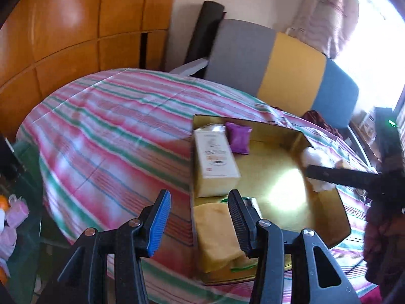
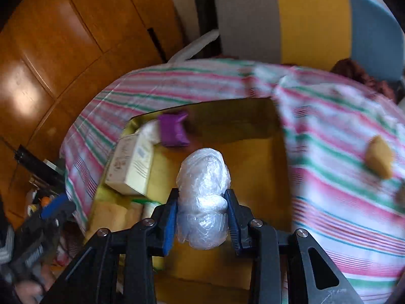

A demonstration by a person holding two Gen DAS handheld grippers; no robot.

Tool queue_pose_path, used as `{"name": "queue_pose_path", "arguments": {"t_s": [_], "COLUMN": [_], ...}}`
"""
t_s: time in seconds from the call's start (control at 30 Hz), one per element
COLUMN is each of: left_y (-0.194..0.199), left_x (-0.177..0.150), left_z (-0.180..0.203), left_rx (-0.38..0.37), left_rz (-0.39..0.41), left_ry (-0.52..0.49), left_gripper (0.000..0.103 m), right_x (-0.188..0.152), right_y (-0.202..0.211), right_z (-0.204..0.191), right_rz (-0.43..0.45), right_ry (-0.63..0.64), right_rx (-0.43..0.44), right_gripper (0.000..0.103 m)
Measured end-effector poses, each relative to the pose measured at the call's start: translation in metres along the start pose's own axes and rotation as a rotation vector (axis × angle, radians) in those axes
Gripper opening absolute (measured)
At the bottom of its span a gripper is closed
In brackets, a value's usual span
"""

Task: Organize objects
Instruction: 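Carry the white plastic bag into the gold tray and open the right tool, then move both tools back toward the items on the cloth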

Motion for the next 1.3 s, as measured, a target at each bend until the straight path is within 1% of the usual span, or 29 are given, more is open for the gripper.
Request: {"name": "queue_pose_path", "arguments": {"t_s": [0.1,0.17,0.23,0.27,0.3,0.43,0.53,0.67,0.8,0.87,0.93,1.03,1.3], "left_y": [-0.002,-0.004,-0.005,-0.005,-0.007,-0.011,-0.010,-0.007,-0.003,-0.001,0.000,0.002,0.000], "left_x": [-0.003,-0.006,-0.008,-0.010,-0.011,-0.013,-0.012,-0.010,-0.007,-0.006,-0.005,-0.004,-0.004], "left_z": [-0.011,-0.018,-0.022,-0.024,-0.026,-0.030,-0.028,-0.022,-0.012,-0.005,0.003,0.016,0.048], "left_rx": [0.007,0.009,0.009,0.009,0.008,0.009,0.006,0.004,0.002,-0.004,-0.009,-0.019,-0.048], "left_rz": [-0.008,-0.016,-0.023,-0.027,-0.033,-0.039,-0.034,-0.025,-0.021,-0.020,-0.019,-0.019,-0.032], "left_ry": [0.021,0.036,0.043,0.046,0.052,0.058,0.054,0.040,0.010,-0.005,-0.026,-0.057,-0.124], "left_gripper": [0.048,0.048,0.048,0.048,0.048,0.048,0.048,0.048,0.048,0.048,0.048,0.048,0.048], "right_x": [0.011,0.016,0.017,0.017,0.016,0.010,0.005,-0.001,-0.006,-0.008,-0.010,-0.016,-0.036], "right_y": [-0.030,-0.048,-0.065,-0.073,-0.079,-0.080,-0.071,-0.052,-0.025,-0.010,0.005,0.025,0.059], "right_z": [-0.024,-0.037,-0.049,-0.053,-0.057,-0.062,-0.058,-0.048,-0.036,-0.027,-0.015,0.006,0.075], "right_rz": [-0.042,-0.070,-0.099,-0.120,-0.138,-0.136,-0.129,-0.095,-0.022,0.014,0.051,0.094,0.136], "right_ry": [-0.025,-0.048,-0.063,-0.070,-0.081,-0.076,-0.071,-0.042,-0.012,-0.004,0.000,-0.002,-0.056], "right_rx": [0.011,0.019,0.054,0.073,0.090,0.133,0.129,0.088,0.041,0.017,-0.005,-0.047,-0.150], "right_gripper": [0.036,0.039,0.041,0.044,0.049,0.050,0.050,0.054,0.063,0.064,0.067,0.068,0.069]}}
Point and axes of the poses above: each gripper's, at about its wrist camera, not at the fingertips, and y roughly against the way its jaws point, z to its right, x to its top, the point moved 6 cm from there along -y, roughly the way its jaws point, and after that the axes turned 12 degrees about -x, right-handed, at the moved point
